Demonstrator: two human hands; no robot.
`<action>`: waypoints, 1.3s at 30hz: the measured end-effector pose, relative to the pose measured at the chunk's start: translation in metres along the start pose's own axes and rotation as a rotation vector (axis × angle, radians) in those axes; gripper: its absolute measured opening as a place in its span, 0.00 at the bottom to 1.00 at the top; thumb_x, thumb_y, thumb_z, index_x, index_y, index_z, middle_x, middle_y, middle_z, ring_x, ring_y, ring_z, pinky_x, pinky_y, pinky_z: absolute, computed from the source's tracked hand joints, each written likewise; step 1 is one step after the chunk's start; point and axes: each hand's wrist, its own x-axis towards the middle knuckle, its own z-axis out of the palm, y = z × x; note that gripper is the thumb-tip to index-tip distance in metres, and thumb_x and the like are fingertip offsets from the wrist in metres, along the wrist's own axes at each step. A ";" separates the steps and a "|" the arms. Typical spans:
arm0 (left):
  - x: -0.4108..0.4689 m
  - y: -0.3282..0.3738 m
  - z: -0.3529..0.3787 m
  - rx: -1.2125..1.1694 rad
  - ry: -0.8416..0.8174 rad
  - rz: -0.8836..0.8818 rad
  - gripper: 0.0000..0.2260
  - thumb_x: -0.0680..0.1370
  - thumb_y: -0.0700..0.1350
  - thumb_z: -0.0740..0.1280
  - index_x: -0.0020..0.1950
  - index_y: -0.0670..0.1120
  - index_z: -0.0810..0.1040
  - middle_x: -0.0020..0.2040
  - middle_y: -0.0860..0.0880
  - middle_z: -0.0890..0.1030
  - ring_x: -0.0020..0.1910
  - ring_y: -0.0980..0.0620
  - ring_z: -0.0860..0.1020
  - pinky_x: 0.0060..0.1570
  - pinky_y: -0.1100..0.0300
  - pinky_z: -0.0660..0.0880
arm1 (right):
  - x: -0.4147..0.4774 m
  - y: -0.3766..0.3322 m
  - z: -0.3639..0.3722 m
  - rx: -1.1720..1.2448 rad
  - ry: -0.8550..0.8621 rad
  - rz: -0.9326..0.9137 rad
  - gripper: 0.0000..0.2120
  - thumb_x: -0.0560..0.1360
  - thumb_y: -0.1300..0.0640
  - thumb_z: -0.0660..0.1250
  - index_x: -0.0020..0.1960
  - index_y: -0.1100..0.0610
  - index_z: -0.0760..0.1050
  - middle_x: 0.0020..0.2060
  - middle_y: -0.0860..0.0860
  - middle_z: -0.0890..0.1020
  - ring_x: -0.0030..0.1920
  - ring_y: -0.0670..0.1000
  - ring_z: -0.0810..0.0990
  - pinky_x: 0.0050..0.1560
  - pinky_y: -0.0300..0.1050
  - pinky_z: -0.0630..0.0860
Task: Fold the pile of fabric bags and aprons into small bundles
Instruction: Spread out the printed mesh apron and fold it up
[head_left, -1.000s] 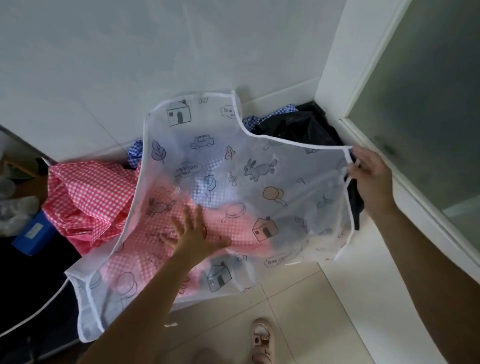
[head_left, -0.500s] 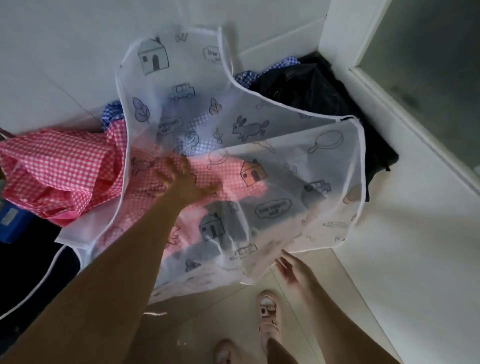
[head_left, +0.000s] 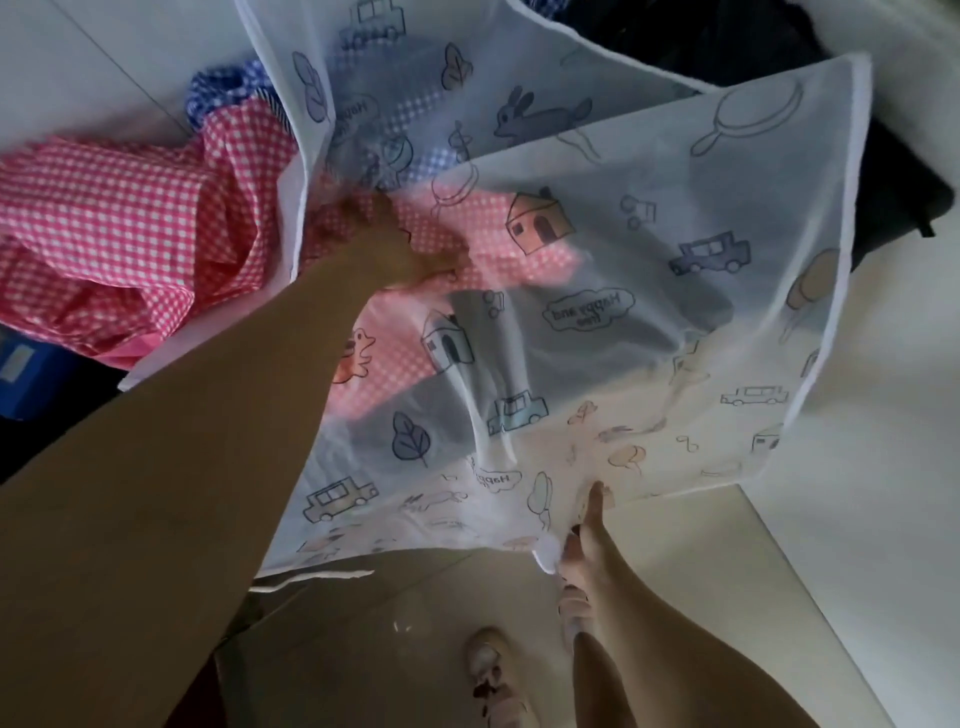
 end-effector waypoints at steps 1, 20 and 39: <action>-0.001 0.001 0.000 -0.019 0.024 0.015 0.50 0.71 0.66 0.65 0.77 0.38 0.44 0.62 0.35 0.73 0.50 0.46 0.77 0.52 0.60 0.72 | -0.003 0.001 -0.001 0.060 0.004 0.016 0.48 0.59 0.30 0.73 0.72 0.51 0.66 0.68 0.58 0.73 0.68 0.61 0.71 0.70 0.62 0.63; -0.228 -0.010 0.118 -0.740 0.441 0.598 0.08 0.78 0.45 0.65 0.39 0.48 0.77 0.33 0.52 0.78 0.32 0.58 0.75 0.30 0.69 0.69 | -0.151 0.003 0.003 0.163 -0.430 -0.298 0.33 0.74 0.59 0.67 0.76 0.56 0.59 0.70 0.61 0.67 0.68 0.63 0.68 0.64 0.65 0.68; -0.387 -0.044 0.176 -0.960 -0.095 0.312 0.28 0.73 0.70 0.60 0.24 0.50 0.73 0.22 0.50 0.72 0.22 0.53 0.69 0.26 0.62 0.67 | -0.276 0.026 0.033 0.139 -0.344 -0.423 0.06 0.75 0.54 0.65 0.46 0.57 0.77 0.34 0.52 0.84 0.41 0.51 0.82 0.44 0.47 0.79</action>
